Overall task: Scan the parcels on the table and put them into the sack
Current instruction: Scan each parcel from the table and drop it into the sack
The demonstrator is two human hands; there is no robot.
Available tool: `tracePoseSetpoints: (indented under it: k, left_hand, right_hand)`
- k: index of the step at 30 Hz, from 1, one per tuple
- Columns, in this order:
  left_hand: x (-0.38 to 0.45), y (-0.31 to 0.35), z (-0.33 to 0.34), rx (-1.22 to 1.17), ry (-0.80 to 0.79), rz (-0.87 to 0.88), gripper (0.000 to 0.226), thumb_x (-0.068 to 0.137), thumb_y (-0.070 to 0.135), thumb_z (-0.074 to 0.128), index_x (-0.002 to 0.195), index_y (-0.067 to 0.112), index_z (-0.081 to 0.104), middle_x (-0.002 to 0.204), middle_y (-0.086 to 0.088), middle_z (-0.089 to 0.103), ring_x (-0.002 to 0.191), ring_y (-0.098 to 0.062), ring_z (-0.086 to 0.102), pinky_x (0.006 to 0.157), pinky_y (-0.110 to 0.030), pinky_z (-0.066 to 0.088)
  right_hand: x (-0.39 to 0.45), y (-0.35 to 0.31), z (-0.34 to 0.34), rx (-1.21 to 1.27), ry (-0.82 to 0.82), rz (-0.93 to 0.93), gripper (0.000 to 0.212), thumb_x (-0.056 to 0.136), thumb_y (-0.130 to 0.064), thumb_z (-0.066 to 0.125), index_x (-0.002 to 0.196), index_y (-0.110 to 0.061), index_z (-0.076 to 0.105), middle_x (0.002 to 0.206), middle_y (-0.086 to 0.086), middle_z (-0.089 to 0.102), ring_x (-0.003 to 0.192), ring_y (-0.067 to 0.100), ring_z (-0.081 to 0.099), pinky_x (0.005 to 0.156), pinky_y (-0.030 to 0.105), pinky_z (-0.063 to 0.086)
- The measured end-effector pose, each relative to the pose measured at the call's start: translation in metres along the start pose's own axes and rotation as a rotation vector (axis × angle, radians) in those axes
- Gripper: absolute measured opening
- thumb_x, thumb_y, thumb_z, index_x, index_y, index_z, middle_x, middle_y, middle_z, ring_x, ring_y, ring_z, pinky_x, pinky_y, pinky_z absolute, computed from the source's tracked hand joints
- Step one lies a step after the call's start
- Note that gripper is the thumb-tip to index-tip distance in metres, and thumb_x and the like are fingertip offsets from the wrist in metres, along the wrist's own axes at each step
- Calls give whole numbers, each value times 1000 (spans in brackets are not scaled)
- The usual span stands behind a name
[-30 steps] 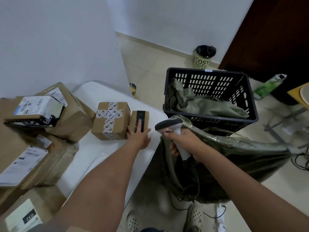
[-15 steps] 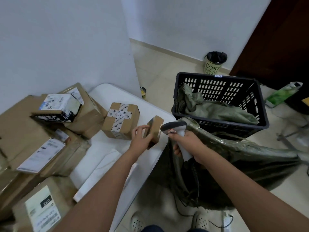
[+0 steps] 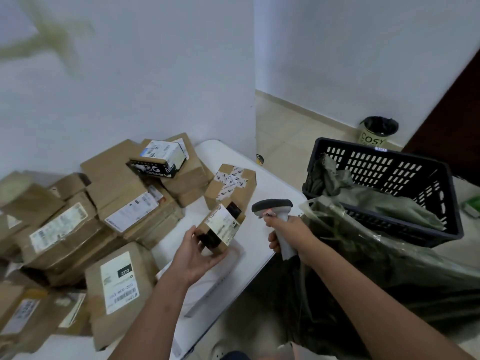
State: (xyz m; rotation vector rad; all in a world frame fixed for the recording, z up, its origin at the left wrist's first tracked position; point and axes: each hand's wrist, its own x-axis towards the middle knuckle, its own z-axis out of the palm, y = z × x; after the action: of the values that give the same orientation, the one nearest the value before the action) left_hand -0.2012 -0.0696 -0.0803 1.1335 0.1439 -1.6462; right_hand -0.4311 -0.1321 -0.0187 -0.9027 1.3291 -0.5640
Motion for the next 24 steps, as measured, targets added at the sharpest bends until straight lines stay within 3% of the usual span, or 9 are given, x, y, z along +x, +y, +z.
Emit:
tracePoseSetpoints:
  k: [7,12,17,20,24]
  left_hand:
    - [-10,19,-20,0,22,0,53,97,50,52,133,12,55,132,-16,59,120,-42,57,72,-45,60]
    - [-18,31,-21,112,3,40,52,94,51,55,130,14,57,131,-20,56,117,-41,59,92,-50,55]
    - [-18,35,-23,289,49,86,46,92,52,55,124,19,63,123,-16,58,109,-37,61,89,-44,54]
    - [-16,35,-19,350,104,153,44,92,47,55,124,17,63,113,-11,59,95,-28,59,78,-37,52]
    - [-13,35,-20,351,126,174,45,93,46,55,125,16,62,111,-9,59,91,-26,58,72,-34,51]
  right_hand:
    - [-9,-5,25,-60,-85,-29,31,93,-28,64,104,1,60,62,11,62,48,19,57,47,25,48]
    - [-8,-5,37,-42,-97,-44,31,93,-26,65,105,2,59,60,11,61,45,19,56,46,26,47]
    - [-9,-6,40,-28,-104,-46,31,93,-25,65,106,3,59,60,11,60,45,19,56,45,25,47]
    - [-10,-9,40,-57,-113,-53,31,93,-29,65,104,0,60,60,9,61,47,19,56,47,26,48]
    - [-11,-15,39,-103,-127,-62,32,92,-31,65,105,-2,61,60,8,63,50,20,58,50,27,49]
